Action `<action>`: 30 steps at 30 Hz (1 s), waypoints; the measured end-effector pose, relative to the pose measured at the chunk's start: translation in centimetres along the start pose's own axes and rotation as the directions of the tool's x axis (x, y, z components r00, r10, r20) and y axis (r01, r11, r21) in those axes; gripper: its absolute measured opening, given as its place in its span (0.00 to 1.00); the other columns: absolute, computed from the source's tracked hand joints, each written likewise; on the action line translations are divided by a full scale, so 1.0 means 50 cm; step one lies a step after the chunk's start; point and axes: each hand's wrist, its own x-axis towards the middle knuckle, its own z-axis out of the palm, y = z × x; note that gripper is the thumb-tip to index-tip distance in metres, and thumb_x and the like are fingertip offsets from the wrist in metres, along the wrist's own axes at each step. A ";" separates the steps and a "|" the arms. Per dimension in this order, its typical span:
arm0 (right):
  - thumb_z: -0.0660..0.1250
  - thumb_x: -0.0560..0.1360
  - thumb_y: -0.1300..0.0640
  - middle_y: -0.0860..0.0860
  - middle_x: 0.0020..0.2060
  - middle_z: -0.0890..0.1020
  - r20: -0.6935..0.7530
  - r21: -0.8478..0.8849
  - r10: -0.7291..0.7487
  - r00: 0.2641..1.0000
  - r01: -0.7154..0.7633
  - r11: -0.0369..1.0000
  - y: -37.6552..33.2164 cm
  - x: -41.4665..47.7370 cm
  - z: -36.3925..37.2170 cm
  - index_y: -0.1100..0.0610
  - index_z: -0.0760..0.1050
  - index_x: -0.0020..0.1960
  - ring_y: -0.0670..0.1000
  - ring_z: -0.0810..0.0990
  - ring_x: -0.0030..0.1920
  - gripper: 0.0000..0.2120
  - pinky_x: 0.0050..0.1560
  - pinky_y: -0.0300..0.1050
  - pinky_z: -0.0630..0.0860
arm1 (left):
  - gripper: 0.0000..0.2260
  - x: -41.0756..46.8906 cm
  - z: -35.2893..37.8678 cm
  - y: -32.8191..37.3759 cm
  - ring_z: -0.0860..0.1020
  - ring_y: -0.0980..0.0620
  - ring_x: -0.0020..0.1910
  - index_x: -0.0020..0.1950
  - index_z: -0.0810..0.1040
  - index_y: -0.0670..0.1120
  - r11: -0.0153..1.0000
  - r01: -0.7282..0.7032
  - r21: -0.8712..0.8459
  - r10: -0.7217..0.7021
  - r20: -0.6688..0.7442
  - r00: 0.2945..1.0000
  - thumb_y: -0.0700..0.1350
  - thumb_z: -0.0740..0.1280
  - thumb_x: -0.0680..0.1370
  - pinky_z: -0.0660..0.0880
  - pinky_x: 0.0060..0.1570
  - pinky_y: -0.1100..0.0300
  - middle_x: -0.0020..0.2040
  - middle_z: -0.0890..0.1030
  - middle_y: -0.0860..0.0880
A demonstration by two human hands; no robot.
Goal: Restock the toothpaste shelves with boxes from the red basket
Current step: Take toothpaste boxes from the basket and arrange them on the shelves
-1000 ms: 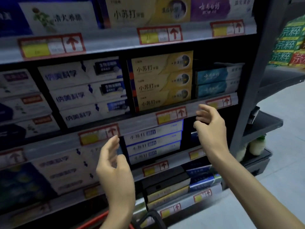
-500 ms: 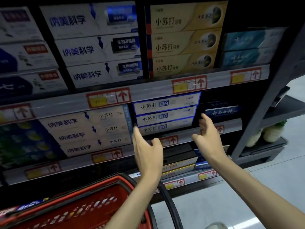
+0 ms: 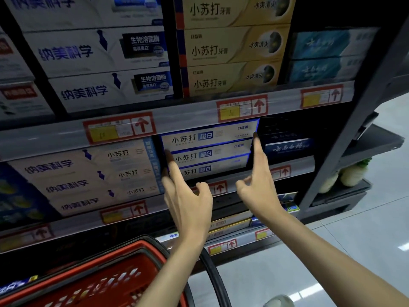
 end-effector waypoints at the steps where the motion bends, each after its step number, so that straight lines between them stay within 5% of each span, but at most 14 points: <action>1: 0.67 0.73 0.68 0.39 0.75 0.61 0.010 0.015 -0.005 1.000 0.005 1.000 0.000 0.002 0.002 0.34 0.40 0.81 0.51 0.80 0.36 0.54 0.38 0.51 0.82 | 0.41 0.001 0.001 -0.001 0.68 0.46 0.70 0.82 0.45 0.63 1.000 0.002 0.012 -0.002 0.002 1.000 0.43 0.65 0.77 0.65 0.66 0.54 0.75 0.64 0.50; 11: 0.67 0.75 0.69 0.44 0.71 0.63 -0.017 0.076 -0.012 1.000 0.013 0.997 0.001 0.018 0.013 0.38 0.47 0.82 0.48 0.80 0.42 0.49 0.45 0.45 0.83 | 0.41 0.005 0.010 0.004 0.69 0.46 0.68 0.78 0.41 0.68 1.000 -0.019 0.011 0.019 -0.019 1.000 0.44 0.65 0.78 0.70 0.65 0.51 0.73 0.64 0.48; 15: 0.67 0.74 0.69 0.44 0.71 0.63 -0.013 0.092 -0.021 1.000 0.022 0.996 0.006 0.019 0.011 0.39 0.47 0.83 0.46 0.80 0.43 0.49 0.45 0.41 0.82 | 0.40 0.008 0.014 -0.003 0.67 0.44 0.72 0.81 0.45 0.63 1.000 -0.003 0.017 0.003 -0.029 1.000 0.43 0.65 0.78 0.67 0.68 0.53 0.76 0.62 0.47; 20: 0.66 0.74 0.70 0.44 0.80 0.60 -0.006 0.132 0.028 1.000 -0.027 0.991 0.020 0.012 0.012 0.46 0.49 0.84 0.42 0.74 0.65 0.46 0.65 0.45 0.78 | 0.37 0.003 0.014 -0.024 0.59 0.48 0.79 0.84 0.48 0.54 0.999 0.044 0.000 -0.044 0.006 0.999 0.43 0.64 0.79 0.55 0.68 0.60 0.83 0.53 0.51; 25: 0.65 0.73 0.72 0.43 0.78 0.61 -0.006 0.143 -0.002 1.000 0.003 0.990 0.015 0.012 0.018 0.47 0.51 0.83 0.46 0.68 0.74 0.46 0.69 0.45 0.75 | 0.37 0.002 0.013 -0.028 0.61 0.46 0.77 0.84 0.49 0.53 0.998 0.053 0.040 -0.053 0.011 0.999 0.43 0.64 0.79 0.57 0.66 0.59 0.82 0.55 0.51; 27: 0.65 0.73 0.72 0.43 0.78 0.60 0.003 0.141 -0.007 1.000 0.006 0.990 0.013 0.014 0.020 0.47 0.51 0.83 0.45 0.67 0.74 0.46 0.68 0.41 0.74 | 0.37 0.004 0.014 -0.024 0.64 0.45 0.75 0.84 0.50 0.53 0.998 0.053 0.044 -0.053 0.002 0.999 0.43 0.65 0.79 0.59 0.65 0.59 0.81 0.57 0.52; 30: 0.65 0.74 0.72 0.43 0.78 0.58 0.018 0.128 0.009 1.000 -0.012 0.992 0.013 0.014 0.018 0.48 0.51 0.83 0.38 0.63 0.71 0.45 0.59 0.22 0.67 | 0.37 0.006 0.016 -0.017 0.68 0.43 0.69 0.83 0.49 0.55 0.997 0.048 0.066 -0.047 -0.017 0.999 0.45 0.65 0.78 0.65 0.65 0.53 0.78 0.61 0.51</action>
